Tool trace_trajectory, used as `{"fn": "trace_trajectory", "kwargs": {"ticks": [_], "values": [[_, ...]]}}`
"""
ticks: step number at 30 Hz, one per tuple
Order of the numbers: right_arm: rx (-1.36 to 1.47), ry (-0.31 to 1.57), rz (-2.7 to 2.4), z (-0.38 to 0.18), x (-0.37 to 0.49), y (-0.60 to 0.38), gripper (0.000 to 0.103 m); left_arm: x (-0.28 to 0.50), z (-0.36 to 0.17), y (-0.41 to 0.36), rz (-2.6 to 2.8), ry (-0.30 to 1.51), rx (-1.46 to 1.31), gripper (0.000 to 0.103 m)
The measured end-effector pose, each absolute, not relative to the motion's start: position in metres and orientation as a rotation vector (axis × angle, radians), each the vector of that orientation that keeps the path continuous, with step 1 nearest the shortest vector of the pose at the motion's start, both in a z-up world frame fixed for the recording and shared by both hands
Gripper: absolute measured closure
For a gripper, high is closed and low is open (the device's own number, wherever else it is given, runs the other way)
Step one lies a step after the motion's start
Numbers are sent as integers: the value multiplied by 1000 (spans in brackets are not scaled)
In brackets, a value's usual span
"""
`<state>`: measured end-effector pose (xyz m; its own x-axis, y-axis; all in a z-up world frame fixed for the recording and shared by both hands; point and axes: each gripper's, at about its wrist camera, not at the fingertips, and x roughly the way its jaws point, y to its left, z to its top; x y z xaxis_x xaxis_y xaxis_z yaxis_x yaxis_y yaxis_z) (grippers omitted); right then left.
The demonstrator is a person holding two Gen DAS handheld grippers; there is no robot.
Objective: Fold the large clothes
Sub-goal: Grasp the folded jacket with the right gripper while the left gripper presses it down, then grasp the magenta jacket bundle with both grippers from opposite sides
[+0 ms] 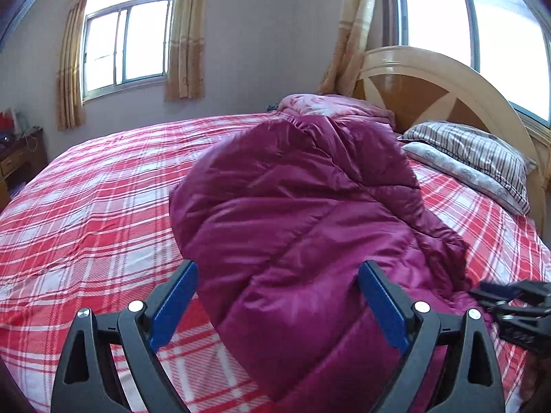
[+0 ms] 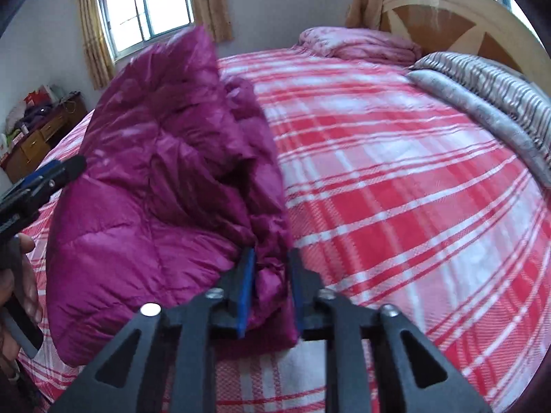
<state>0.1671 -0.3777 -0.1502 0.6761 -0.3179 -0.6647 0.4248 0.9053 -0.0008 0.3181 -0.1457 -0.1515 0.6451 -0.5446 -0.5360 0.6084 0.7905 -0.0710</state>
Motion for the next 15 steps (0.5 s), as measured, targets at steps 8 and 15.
{"fn": "trace_trajectory", "kwargs": {"ticks": [8, 15], "values": [[76, 491, -258, -57, 219, -335, 28, 355, -142, -153, -597, 571, 95, 9], [118, 588, -192, -91, 308, -345, 41, 372, -148, -154, -484, 573, 134, 9]]}}
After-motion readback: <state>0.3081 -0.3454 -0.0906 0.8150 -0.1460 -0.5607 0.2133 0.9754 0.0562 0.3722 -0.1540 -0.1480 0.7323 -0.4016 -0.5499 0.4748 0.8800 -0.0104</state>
